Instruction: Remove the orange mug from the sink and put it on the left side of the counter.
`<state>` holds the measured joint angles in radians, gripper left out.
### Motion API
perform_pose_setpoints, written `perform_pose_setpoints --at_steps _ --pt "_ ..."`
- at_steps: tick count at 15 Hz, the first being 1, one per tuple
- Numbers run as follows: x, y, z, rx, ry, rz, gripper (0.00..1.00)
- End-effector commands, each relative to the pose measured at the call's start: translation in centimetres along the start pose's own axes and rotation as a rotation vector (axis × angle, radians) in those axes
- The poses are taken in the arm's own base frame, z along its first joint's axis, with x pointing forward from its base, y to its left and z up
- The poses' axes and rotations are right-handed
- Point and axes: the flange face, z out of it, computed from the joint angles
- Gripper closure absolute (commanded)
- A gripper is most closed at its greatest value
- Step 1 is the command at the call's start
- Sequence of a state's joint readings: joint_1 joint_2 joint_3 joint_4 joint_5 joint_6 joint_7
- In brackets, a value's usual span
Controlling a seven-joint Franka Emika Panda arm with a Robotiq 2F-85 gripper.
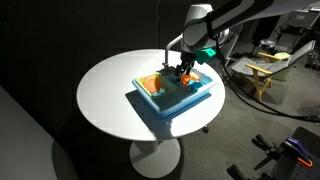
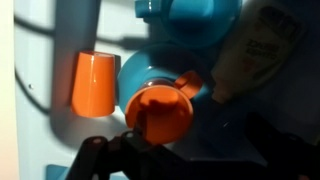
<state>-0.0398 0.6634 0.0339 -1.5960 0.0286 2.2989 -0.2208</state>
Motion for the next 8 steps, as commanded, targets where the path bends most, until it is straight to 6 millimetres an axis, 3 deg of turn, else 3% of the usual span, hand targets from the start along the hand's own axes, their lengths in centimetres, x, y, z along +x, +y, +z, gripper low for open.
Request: perform_pose_setpoints --at_steps 1,7,8 --pt "0.88 0.17 0.13 0.005 -0.007 -0.025 0.0" --pt "0.65 -0.45 0.95 0.011 -0.017 -0.025 0.02" --pt "0.64 -0.54 0.97 0.012 -0.017 -0.027 0.26"
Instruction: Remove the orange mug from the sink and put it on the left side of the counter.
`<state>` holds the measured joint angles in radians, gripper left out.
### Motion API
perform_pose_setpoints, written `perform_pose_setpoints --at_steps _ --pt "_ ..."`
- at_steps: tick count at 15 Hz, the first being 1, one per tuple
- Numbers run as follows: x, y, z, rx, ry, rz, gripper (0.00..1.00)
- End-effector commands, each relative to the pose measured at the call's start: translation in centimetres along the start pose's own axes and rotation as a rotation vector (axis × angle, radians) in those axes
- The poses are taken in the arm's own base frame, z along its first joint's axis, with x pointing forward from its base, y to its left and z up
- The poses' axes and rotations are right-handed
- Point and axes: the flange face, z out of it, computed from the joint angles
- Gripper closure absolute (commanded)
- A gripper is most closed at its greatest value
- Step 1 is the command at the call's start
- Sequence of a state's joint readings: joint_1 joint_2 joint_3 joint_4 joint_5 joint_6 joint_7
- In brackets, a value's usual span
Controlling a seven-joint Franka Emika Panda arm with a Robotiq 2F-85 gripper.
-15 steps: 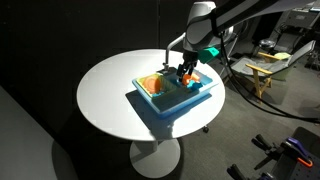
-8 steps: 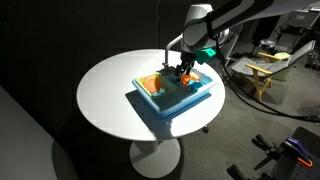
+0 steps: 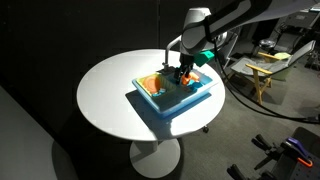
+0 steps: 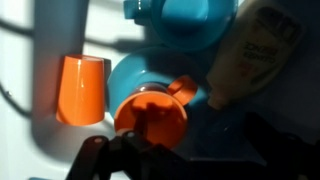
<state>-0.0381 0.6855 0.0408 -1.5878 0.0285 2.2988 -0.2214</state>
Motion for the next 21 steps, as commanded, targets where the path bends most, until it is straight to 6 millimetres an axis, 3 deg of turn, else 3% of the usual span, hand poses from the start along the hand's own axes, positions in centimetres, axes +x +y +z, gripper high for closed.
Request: perform_pose_setpoints --at_steps 1,2,6,11,21 --pt "0.6 -0.1 -0.2 0.005 -0.003 -0.02 0.27" --pt "0.6 -0.2 -0.3 0.006 -0.002 -0.021 0.29" --pt "0.6 -0.3 -0.7 0.005 0.004 -0.022 0.64" --pt "0.6 -0.4 -0.8 0.004 0.008 -0.02 1.0" --pt "0.3 -1.2 -2.2 -0.009 0.014 -0.013 0.99"
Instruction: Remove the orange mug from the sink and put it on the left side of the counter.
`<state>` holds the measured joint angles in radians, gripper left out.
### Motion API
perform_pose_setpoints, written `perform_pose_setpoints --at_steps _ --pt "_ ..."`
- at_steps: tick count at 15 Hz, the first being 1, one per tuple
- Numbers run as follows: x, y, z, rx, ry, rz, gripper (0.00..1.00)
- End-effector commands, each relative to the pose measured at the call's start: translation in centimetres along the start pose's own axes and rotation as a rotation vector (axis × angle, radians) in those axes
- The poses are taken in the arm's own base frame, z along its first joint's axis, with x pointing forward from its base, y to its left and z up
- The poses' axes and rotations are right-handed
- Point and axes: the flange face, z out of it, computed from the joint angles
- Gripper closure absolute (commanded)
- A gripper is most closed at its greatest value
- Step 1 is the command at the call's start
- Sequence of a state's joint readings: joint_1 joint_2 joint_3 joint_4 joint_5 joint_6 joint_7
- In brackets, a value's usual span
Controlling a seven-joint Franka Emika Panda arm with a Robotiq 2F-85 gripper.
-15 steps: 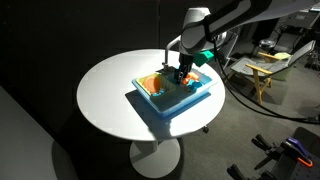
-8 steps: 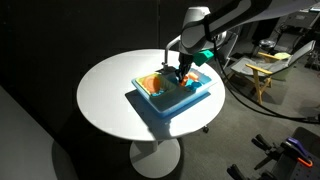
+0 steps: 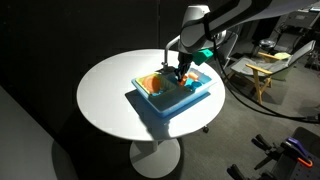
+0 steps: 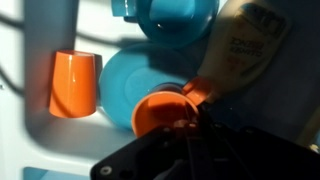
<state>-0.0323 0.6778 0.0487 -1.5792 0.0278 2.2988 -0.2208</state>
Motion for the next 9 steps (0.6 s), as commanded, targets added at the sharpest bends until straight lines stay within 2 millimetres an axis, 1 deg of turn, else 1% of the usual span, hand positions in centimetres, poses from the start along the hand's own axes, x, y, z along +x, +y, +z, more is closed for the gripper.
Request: perform_pose_setpoints --at_steps 1,9 --pt "-0.2 -0.5 -1.4 -0.011 -0.003 -0.002 0.99" --pt "-1.0 -1.6 -2.9 -0.029 -0.009 0.006 0.99"
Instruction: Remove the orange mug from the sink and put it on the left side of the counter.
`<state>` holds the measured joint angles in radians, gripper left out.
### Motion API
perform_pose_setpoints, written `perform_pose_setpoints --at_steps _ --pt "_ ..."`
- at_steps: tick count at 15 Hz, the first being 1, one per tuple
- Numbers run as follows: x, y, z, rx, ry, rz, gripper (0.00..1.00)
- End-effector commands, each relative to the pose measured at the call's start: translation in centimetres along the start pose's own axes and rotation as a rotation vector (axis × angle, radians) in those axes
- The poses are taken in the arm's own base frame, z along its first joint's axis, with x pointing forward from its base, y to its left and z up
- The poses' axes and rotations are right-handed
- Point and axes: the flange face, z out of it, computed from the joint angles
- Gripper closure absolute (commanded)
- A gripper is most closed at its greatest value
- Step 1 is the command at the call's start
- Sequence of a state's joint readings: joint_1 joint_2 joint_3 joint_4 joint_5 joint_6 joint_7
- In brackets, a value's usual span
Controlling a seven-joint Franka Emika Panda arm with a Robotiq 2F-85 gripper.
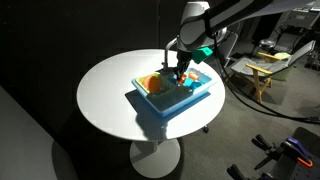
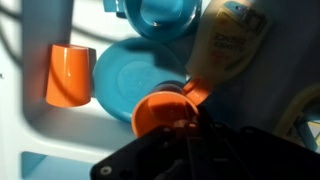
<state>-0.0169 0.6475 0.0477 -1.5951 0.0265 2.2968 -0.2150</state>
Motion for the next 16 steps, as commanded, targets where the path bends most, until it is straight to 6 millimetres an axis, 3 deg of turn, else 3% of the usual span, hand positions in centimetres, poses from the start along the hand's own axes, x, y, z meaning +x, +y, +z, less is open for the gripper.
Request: perform_pose_setpoints --at_steps 1,16 --pt "-1.2 -0.7 -1.8 -0.027 -0.024 0.024 0.99" --pt "-4.3 -3.2 -7.2 -0.072 -0.061 0.177 0.99"
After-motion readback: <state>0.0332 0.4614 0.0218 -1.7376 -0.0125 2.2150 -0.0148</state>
